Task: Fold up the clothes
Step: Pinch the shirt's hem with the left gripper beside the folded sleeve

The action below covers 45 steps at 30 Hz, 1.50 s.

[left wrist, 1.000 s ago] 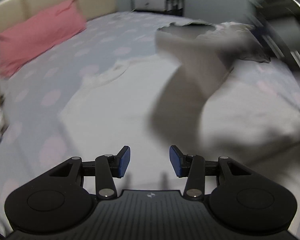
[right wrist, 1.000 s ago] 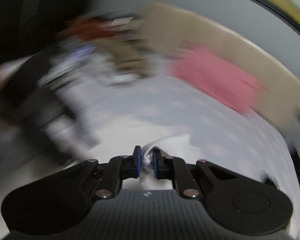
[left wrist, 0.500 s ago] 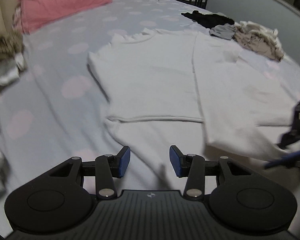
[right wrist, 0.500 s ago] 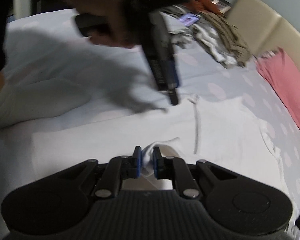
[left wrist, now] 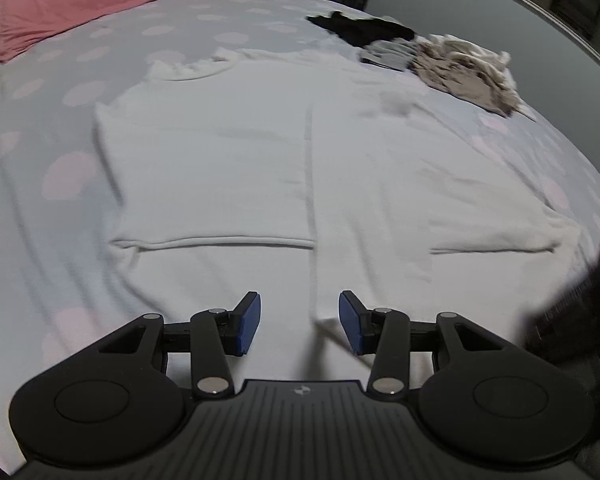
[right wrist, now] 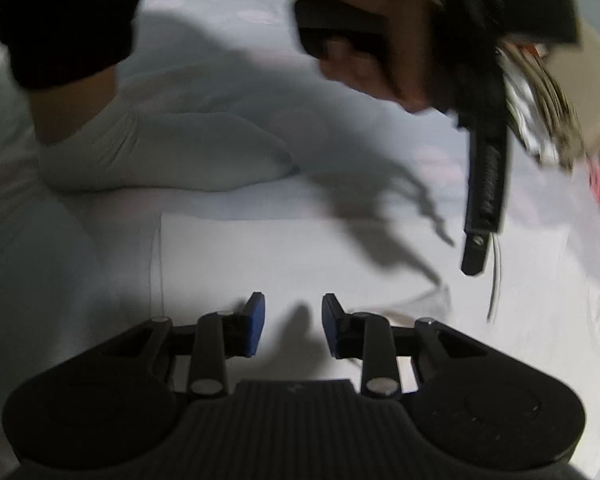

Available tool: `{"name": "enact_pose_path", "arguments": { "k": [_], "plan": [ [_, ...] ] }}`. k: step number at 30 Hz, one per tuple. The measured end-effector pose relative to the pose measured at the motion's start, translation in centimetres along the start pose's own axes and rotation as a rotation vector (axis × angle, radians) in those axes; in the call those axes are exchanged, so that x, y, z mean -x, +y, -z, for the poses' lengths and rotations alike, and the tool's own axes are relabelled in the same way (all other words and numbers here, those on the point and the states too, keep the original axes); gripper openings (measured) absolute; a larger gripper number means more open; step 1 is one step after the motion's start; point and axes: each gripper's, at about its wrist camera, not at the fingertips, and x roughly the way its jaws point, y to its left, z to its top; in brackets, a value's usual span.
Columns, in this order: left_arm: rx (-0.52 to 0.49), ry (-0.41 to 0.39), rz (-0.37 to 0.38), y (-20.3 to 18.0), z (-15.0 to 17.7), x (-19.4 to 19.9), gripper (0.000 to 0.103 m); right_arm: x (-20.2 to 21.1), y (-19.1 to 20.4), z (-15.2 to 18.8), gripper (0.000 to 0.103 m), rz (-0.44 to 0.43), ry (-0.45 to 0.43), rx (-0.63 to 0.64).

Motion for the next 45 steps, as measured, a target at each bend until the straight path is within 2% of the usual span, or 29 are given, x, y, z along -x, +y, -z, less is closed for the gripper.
{"name": "enact_pose_path", "arguments": {
  "k": [5, 8, 10, 13, 14, 15, 16, 17, 20, 27, 31, 35, 39, 42, 45],
  "plan": [
    [0.001, 0.013, 0.053, -1.5, 0.1, 0.0, 0.041, 1.9, -3.9, 1.0, 0.039, 0.070, 0.046, -0.254],
    [0.014, 0.017, 0.093, -2.2, 0.2, -0.2, 0.041, 2.2, -5.7, 2.1, 0.041, 0.067, 0.069, -0.403],
    [-0.017, 0.034, 0.086, -2.9, 0.1, -1.1, 0.041, 1.8, -6.5, 2.0, 0.041, 0.058, 0.084, -0.461],
    [-0.121, 0.062, 0.051, -4.6, 0.1, -2.5, 0.041, 1.2, -5.5, 1.7, 0.041, 0.052, 0.114, -0.416],
    [-0.145, 0.078, 0.037, -5.0, 0.1, -2.9, 0.035, 1.1, -5.2, 1.6, 0.041, 0.051, 0.121, -0.403],
    [-0.161, 0.097, 0.011, -5.3, 0.3, -3.2, 0.028, 1.6, -4.5, 2.2, 0.040, 0.050, 0.122, -0.401],
    [-0.176, 0.114, -0.019, -5.4, 0.5, -3.3, 0.009, 1.2, -4.8, 1.8, 0.040, 0.051, 0.122, -0.402],
    [-0.180, 0.123, -0.033, -5.4, 0.8, -3.2, 0.001, 1.2, -4.6, 1.8, 0.040, 0.057, 0.120, -0.405],
    [-0.149, 0.120, -0.020, -4.4, 1.6, -2.0, 0.000, 1.6, -4.2, 2.1, 0.041, 0.084, 0.120, -0.424],
    [0.029, 0.134, -0.013, -0.8, 3.1, -1.1, 0.000, 2.3, -4.3, 2.9, 0.041, 0.122, 0.123, -0.464],
    [0.047, 0.144, 0.000, -0.4, 3.6, -1.1, 0.004, 2.1, -4.4, 2.3, 0.041, 0.128, 0.079, -0.456],
    [0.038, 0.139, 0.011, -0.3, 3.4, -1.0, 0.014, 1.0, -4.2, 1.1, 0.041, 0.115, 0.068, -0.421],
    [0.030, 0.141, 0.012, -0.6, 3.5, -0.8, 0.013, 0.2, -4.0, 0.1, 0.041, 0.110, 0.060, -0.404],
    [0.071, 0.144, 0.017, -0.2, 3.4, -0.9, 0.009, -0.9, -3.7, -0.9, 0.041, 0.153, 0.066, -0.377],
    [0.109, 0.144, 0.036, 0.4, 3.5, -0.7, 0.005, -2.1, -2.8, -1.8, 0.040, 0.154, 0.074, -0.312]
  ]
}}
